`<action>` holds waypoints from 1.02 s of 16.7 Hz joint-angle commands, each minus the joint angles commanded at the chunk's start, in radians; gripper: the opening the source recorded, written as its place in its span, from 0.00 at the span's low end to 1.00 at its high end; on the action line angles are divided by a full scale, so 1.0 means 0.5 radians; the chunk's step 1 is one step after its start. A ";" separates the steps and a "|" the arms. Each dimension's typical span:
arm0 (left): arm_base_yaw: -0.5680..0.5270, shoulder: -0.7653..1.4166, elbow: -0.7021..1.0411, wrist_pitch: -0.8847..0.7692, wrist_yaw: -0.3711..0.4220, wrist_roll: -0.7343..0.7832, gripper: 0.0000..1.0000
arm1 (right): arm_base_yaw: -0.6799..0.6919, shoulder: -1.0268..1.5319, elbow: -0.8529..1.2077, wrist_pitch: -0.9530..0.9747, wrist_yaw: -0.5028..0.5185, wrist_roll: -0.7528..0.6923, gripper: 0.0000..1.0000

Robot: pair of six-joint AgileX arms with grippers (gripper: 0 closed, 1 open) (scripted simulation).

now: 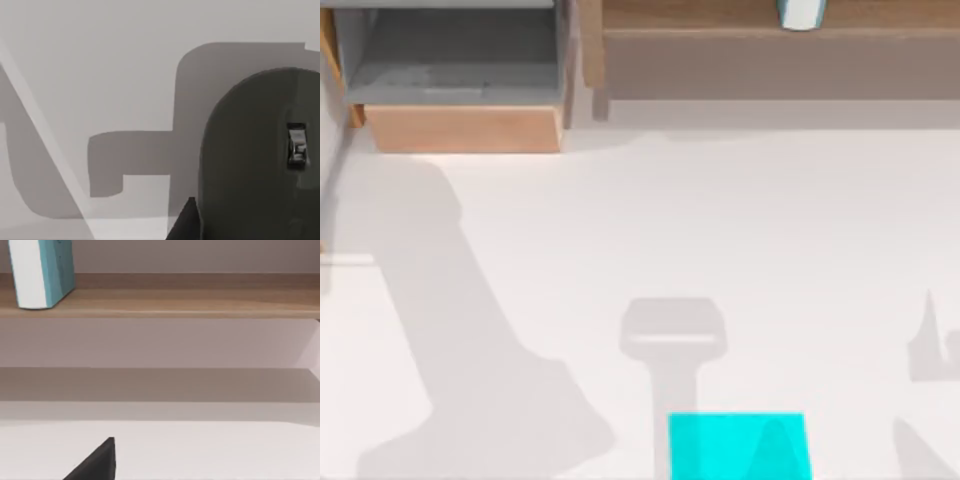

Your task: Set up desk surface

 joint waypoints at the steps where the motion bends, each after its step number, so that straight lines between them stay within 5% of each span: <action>1: 0.000 0.000 0.000 0.000 0.000 0.000 0.00 | 0.000 0.000 0.000 0.000 0.000 0.000 1.00; 10: 0.022 -0.137 -0.064 -0.037 -0.013 -0.057 0.00 | 0.000 0.000 0.000 0.000 0.000 0.000 1.00; 17: -0.074 -0.667 -0.345 -0.031 -0.031 -0.431 0.00 | 0.000 0.000 0.000 0.000 0.000 0.000 1.00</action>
